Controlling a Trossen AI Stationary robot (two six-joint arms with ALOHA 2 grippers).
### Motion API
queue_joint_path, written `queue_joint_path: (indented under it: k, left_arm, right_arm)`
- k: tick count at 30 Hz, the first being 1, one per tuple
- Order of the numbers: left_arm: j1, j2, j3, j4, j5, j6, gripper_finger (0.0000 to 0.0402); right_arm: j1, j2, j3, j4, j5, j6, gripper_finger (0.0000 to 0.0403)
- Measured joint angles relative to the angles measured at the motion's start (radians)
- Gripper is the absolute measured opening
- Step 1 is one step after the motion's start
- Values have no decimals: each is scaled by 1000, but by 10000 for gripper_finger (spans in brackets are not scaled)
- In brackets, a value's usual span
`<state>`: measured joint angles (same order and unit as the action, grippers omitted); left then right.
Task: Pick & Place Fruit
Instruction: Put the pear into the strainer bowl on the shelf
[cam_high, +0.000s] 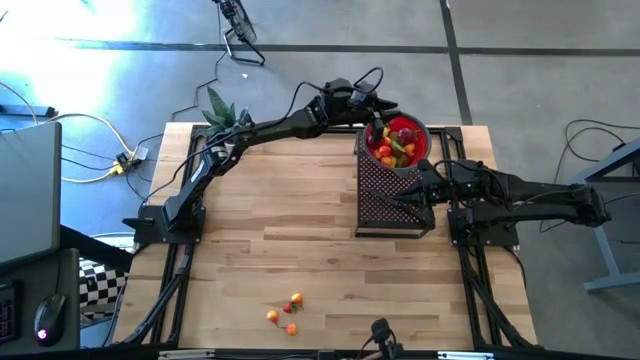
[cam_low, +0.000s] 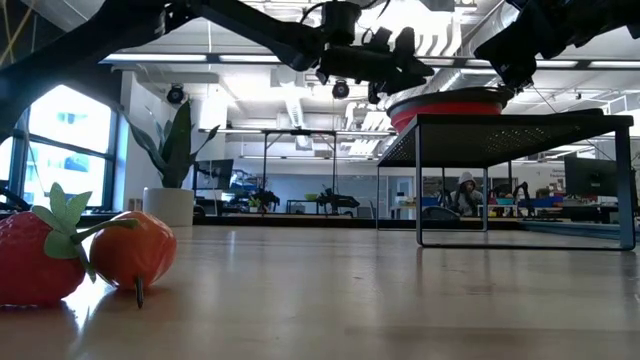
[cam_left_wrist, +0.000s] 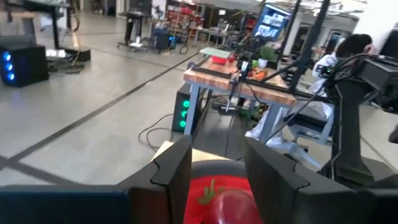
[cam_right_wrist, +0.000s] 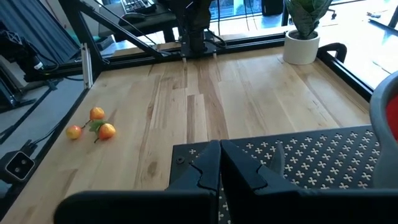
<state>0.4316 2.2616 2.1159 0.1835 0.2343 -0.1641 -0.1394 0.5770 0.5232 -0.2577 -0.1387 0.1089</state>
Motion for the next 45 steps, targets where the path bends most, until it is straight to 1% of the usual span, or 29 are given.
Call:
queue_joint_path:
  k: [6,12,17,22,27,29,32,34,37,38,40,42,44,45]
  left_arm:
    - [-2,-1,0,1,36,49,120]
    - [-1,-1,0,1,92,57,74]
    - [-1,-1,0,9,94,73,35]
    - [-2,-1,0,9,175,84,5]
    - [-2,-1,0,9,194,84,3]
    - [-2,-1,0,10,221,82,1]
    - [-1,-11,-1,-15,275,80,1]
    - [-9,-19,0,-32,281,80,1]
    - [-25,-48,-1,-114,285,96,0]
    - [-34,-54,0,-130,280,117,0]
    - [-48,-85,-1,-214,273,151,0]
    - [-72,-102,1,-250,255,201,0]
    - [-89,-136,-2,-331,265,210,0]
    - [-106,-143,-2,-339,277,217,0]
  right_arm:
    - [0,0,0,0,-2,0,5]
    - [0,0,0,8,-2,0,5]
    - [0,0,0,8,-2,3,5]
    - [0,0,0,8,-2,2,5]
    - [0,0,0,8,-2,23,5]
    - [0,-2,0,7,-10,27,5]
    - [0,-15,0,5,-56,30,5]
    - [0,-23,0,6,-92,36,5]
    - [0,-38,0,5,-107,55,5]
    - [0,-43,0,5,-107,55,5]
    - [0,-54,0,-3,-107,55,5]
    - [0,-62,0,-4,-108,55,5]
    - [0,-76,0,-19,-108,55,5]
    - [0,-81,0,-29,-108,53,5]
